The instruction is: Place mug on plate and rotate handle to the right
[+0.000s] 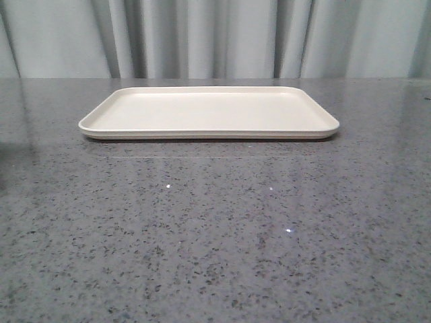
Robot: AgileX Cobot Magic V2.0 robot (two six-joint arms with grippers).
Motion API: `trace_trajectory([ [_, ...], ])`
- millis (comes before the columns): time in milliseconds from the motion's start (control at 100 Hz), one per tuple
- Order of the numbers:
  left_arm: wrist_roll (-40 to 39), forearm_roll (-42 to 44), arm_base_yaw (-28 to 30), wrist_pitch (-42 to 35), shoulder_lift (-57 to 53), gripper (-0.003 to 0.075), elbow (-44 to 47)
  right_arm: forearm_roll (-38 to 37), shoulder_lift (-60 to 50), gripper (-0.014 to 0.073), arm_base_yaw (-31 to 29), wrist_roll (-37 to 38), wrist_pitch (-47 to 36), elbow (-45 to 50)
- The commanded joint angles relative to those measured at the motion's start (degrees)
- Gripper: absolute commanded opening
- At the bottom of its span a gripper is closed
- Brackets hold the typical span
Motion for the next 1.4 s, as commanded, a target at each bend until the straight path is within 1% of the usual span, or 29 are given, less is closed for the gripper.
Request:
trace_trajectory([
  [0,-0.07,-0.19,0.14,-4.78,-1.95,-0.0019,0.22,-0.44,-1.12,-0.0062,-0.45,-0.18,-4.41,-0.09],
  [880,-0.07,-0.19,0.14,-4.99,-1.95,-0.0019,0.22,-0.44,-1.12,-0.0062,-0.45,-0.18,-4.83,-0.15],
  [1020,-0.07,-0.45,0.14,-4.75,-1.95,-0.0019,-0.9,-0.39,-1.12,-0.0062,-0.45,-0.18,-4.45,-0.97],
  [1100,-0.07,-1.07,0.14,-2.57,-1.88,-0.0019,-2.5,-0.39,-0.9,-0.0062,-0.45,-0.18,-2.88,-2.55],
  [1210,-0.07,-2.25,0.14,1.5,-0.8,-0.0019,-6.5,-0.39,0.05,-0.0062,-0.45,-0.18,1.86,-6.0],
  [1300,-0.07,-2.25,0.14,4.36,1.3,-0.0019,-10.2,-0.44,1.6,-0.0062,-0.45,-0.18,5.61,-9.0],
  [1390,-0.07,-2.25,0.14,6.67,4.2,-0.0019,-13.74,-0.44,3.65,-0.0062,-0.45,-0.18,7.28,-11.16],
])
